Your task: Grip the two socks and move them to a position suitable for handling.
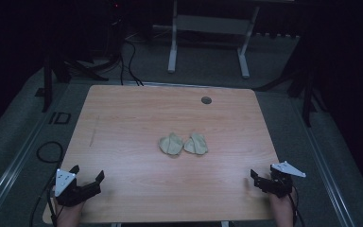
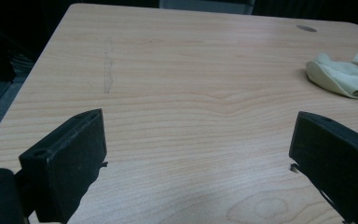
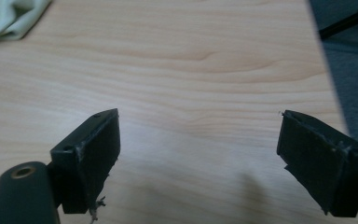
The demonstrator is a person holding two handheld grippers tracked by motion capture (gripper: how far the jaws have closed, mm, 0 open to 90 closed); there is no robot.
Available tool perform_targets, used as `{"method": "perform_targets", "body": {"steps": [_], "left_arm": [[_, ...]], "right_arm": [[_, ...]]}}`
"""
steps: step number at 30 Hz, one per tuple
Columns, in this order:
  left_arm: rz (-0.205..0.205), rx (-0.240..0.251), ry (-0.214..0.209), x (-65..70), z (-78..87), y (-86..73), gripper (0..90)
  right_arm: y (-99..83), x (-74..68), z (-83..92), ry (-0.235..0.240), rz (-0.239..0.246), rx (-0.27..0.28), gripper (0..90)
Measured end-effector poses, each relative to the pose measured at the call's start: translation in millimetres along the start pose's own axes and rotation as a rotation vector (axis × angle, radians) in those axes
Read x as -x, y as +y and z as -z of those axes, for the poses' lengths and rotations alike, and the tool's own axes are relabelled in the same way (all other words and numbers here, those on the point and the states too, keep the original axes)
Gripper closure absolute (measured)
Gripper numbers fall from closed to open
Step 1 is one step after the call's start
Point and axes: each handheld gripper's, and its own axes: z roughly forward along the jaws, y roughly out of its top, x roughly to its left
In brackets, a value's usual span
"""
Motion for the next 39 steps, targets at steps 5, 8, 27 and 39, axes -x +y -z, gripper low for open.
{"method": "perform_targets", "body": {"steps": [5, 8, 27, 39], "left_arm": [[-0.005, -0.005, -0.003, 1.8, -0.4, 0.0, 3.8], [-0.001, -0.009, -0.006, 1.4, -1.0, -0.5, 3.8], [0.013, -0.007, -0.021, 5.8, -0.5, -1.4, 3.8], [-0.006, -0.009, -0.04, 12.3, -0.5, 0.8, 3.8]], "right_arm": [[2.3, -4.2, -6.5, 0.04, 0.038, -0.052, 13.3], [6.1, -7.4, -6.5, 0.053, 0.043, -0.055, 13.3], [40.6, -45.2, -25.9, 0.212, 0.172, -0.194, 13.5], [83.9, -88.2, -54.7, 0.288, 0.169, -0.193, 13.4]]}}
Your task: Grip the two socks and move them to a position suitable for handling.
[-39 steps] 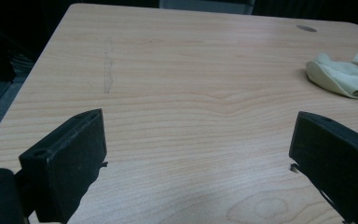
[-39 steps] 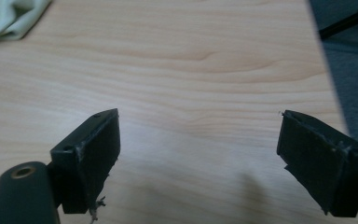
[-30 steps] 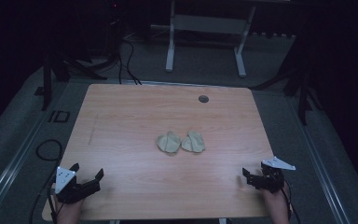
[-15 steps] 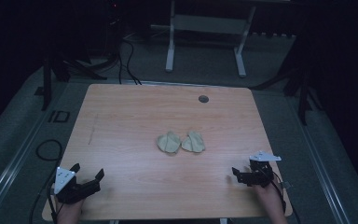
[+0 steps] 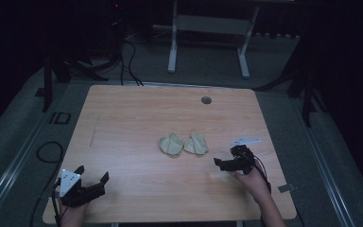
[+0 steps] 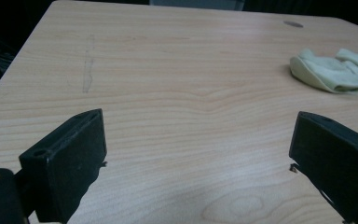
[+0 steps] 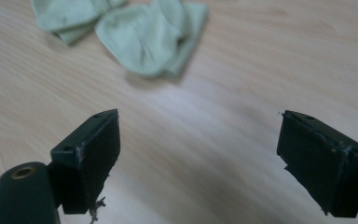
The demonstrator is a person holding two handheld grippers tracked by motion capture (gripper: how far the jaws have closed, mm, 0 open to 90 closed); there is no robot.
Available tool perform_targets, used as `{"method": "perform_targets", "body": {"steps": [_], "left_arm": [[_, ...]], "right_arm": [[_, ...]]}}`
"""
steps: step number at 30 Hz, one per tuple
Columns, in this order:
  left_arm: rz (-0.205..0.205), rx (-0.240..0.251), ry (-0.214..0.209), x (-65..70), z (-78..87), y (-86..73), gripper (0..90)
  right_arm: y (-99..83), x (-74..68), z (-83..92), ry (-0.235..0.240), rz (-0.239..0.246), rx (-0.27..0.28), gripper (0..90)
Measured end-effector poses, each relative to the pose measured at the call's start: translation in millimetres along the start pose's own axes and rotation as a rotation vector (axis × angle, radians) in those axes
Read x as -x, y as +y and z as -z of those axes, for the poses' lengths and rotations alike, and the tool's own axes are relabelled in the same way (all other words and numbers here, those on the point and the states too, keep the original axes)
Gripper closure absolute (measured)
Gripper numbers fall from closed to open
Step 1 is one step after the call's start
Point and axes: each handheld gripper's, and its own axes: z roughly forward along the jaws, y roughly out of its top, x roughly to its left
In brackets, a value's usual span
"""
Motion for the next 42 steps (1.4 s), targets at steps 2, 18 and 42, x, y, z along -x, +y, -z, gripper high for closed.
{"method": "perform_targets", "body": {"steps": [2, 18, 42], "left_arm": [[-0.001, 0.003, -0.001, -0.4, 1.6, 0.5, 3.8], [0.005, 0.006, -0.028, -2.5, 7.7, -0.8, 3.8], [-0.008, -0.011, -0.043, -0.3, 3.6, 0.0, 3.8]], "right_arm": [[8.9, -5.6, -6.1, 0.002, 0.014, 0.015, 15.5], [61.4, -44.1, -66.8, -0.032, 0.142, -0.02, 27.4], [58.7, -55.5, -95.6, -0.204, 0.14, -0.041, 77.7]]}}
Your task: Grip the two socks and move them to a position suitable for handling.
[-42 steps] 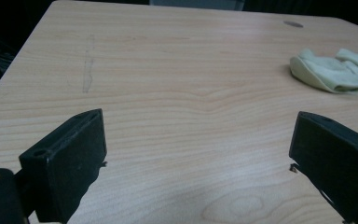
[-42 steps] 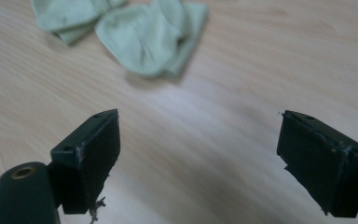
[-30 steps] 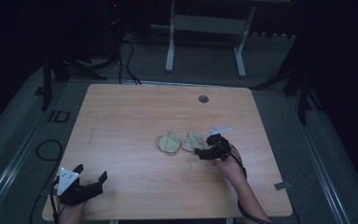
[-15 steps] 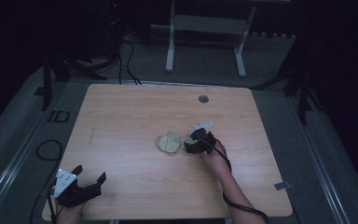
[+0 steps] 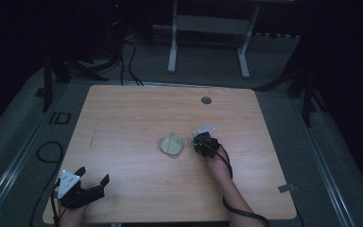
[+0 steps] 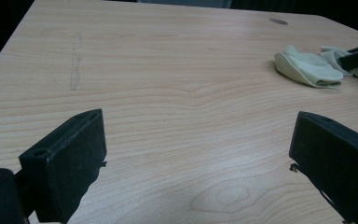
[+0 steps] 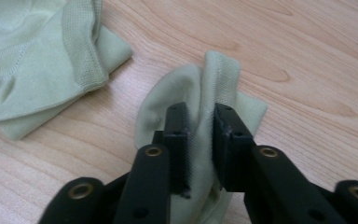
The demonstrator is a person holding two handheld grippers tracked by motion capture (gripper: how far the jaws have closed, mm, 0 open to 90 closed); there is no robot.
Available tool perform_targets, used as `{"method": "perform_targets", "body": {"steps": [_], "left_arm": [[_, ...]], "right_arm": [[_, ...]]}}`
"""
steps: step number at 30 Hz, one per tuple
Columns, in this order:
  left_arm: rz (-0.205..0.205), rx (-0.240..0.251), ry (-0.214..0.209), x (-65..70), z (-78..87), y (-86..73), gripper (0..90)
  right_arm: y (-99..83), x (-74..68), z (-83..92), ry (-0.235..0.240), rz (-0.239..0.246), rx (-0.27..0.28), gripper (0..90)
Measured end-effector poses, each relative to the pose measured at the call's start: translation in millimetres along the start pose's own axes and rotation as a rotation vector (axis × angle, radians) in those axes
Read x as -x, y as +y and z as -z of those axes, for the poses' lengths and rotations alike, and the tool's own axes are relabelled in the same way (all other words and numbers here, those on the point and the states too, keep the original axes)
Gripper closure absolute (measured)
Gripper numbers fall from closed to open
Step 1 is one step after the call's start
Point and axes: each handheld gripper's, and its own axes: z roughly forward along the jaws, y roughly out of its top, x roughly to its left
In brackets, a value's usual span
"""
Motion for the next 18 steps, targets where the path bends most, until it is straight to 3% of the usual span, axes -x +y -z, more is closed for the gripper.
{"method": "perform_targets", "body": {"steps": [4, 10, 18], "left_arm": [[0.029, 0.006, -0.011, 1.5, 2.4, 1.0, 3.8], [0.003, 0.0, -0.026, 7.0, 0.1, 1.6, 3.8], [0.005, -0.005, -0.017, 6.3, -1.3, 1.5, 3.8]], "right_arm": [[2.1, 3.1, 5.3, 0.008, -0.003, -0.009, 79.3], [3.3, 6.2, 16.6, 0.031, -0.012, 0.002, 79.4], [2.8, -0.8, 56.8, 0.092, 0.018, 0.051, 79.3]]}}
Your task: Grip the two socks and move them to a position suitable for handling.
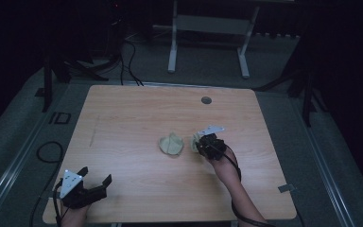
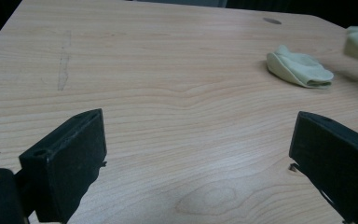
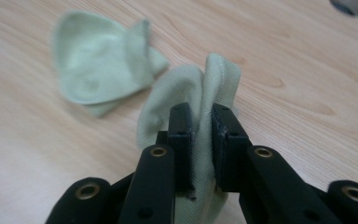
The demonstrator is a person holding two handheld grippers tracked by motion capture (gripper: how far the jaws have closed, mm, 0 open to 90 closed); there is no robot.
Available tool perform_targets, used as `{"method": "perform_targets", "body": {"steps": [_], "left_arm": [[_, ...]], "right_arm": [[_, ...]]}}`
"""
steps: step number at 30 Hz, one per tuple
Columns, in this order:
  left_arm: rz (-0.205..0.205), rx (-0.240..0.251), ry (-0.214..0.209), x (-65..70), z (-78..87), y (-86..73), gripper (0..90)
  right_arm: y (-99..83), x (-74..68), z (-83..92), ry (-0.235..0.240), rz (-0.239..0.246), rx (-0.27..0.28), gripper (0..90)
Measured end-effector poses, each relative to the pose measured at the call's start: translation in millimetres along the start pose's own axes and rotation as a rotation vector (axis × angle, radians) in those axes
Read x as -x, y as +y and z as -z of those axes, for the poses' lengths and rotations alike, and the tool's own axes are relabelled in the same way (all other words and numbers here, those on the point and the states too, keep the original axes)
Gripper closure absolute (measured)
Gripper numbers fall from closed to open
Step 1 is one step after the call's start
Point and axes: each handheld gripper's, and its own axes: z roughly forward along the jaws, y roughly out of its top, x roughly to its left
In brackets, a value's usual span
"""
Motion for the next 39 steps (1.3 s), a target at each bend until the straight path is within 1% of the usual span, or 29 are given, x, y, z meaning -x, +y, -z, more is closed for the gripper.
{"method": "perform_targets", "body": {"steps": [4, 5, 6, 8, 11, 14, 15, 18, 20, 24, 25, 26, 28, 30, 31, 33, 34, 35, 36, 37, 38, 39], "left_arm": [[-0.001, 0.003, -0.001, 0.3, 0.4, 0.5, 3.8], [-0.003, 0.001, 0.005, 0.3, 0.2, 0.5, 3.8], [-0.002, 0.001, 0.005, 0.2, 0.1, 0.5, 3.8], [0.001, 0.004, 0.002, 0.4, -0.1, 0.9, 3.8], [-0.001, 0.006, 0.001, 1.4, -0.2, 1.3, 3.8], [-0.01, 0.005, 0.0, 2.9, -0.6, 1.8, 3.8], [-0.011, 0.005, -0.003, 3.5, -0.7, 2.0, 3.8], [-0.016, -0.006, 0.007, 5.4, -1.9, 2.0, 3.8], [-0.011, -0.02, 0.023, 6.0, -2.5, 1.9, 3.8], [-0.001, -0.032, 0.033, 6.4, -3.2, 1.6, 3.8], [-0.001, -0.031, 0.027, 6.6, -3.5, 1.6, 3.8], [0.0, -0.032, 0.02, 7.6, -3.8, 1.5, 3.8], [-0.004, -0.035, -0.003, 11.0, -4.5, 1.2, 3.8], [-0.018, -0.039, -0.016, 16.4, -4.8, 1.4, 3.8], [-0.022, -0.037, -0.019, 19.9, -5.0, 1.6, 3.8], [-0.039, -0.054, -0.001, 27.5, -5.7, 1.8, 3.8], [-0.039, -0.054, -0.012, 31.0, -6.1, 1.6, 3.8], [-0.045, -0.058, -0.034, 34.6, -6.5, 1.7, 3.8], [-0.049, -0.06, -0.038, 37.1, -6.8, 1.4, 3.8], [-0.056, -0.062, -0.04, 40.2, -7.5, 0.9, 3.8], [-0.062, -0.065, -0.052, 42.9, -8.0, 0.6, 3.8], [-0.062, -0.065, -0.052, 42.9, -8.0, 0.6, 3.8]], "right_arm": [[-0.4, -11.7, 25.0, 0.026, 0.036, 0.04, 79.3], [-1.2, -14.9, 30.9, 0.031, 0.043, 0.053, 79.3], [-2.3, -18.8, 37.9, 0.037, 0.058, 0.066, 79.2], [-3.9, -25.0, 46.6, 0.043, 0.076, 0.088, 79.2], [-8.8, -35.5, 58.8, 0.049, 0.08, 0.12, 79.2], [-15.4, -48.2, 64.6, 0.066, 0.089, 0.117, 79.2], [-18.6, -53.8, 65.7, 0.07, 0.092, 0.106, 79.2], [-25.8, -68.6, 66.1, 0.078, 0.106, 0.083, 79.1], [-33.1, -79.9, 64.4, 0.093, 0.117, 0.083, 79.1], [-45.9, -92.0, 52.5, 0.113, 0.111, 0.056, 78.9], [-49.5, -94.4, 50.4, 0.122, 0.104, 0.048, 78.8], [-53.3, -96.8, 49.2, 0.127, 0.083, 0.047, 78.8], [-61.1, -102.4, 46.7, 0.129, 0.087, 0.029, 78.3], [-68.5, -106.5, 43.8, 0.147, 0.077, 0.01, 78.2], [-71.4, -108.3, 42.3, 0.142, 0.083, 0.001, 78.2], [-76.3, -110.4, 37.9, 0.161, 0.069, -0.013, 77.8], [-78.5, -112.4, 34.8, 0.157, 0.073, -0.018, 77.2], [-80.5, -114.3, 31.3, 0.151, 0.079, -0.024, 76.5], [-82.2, -116.5, 28.7, 0.151, 0.076, -0.017, 76.1], [-82.3, -117.8, 28.4, 0.139, 0.075, -0.013, 74.9], [-81.7, -119.4, 27.9, 0.134, 0.076, -0.012, 72.8], [-81.7, -119.4, 27.9, 0.134, 0.076, -0.012, 72.8]]}}
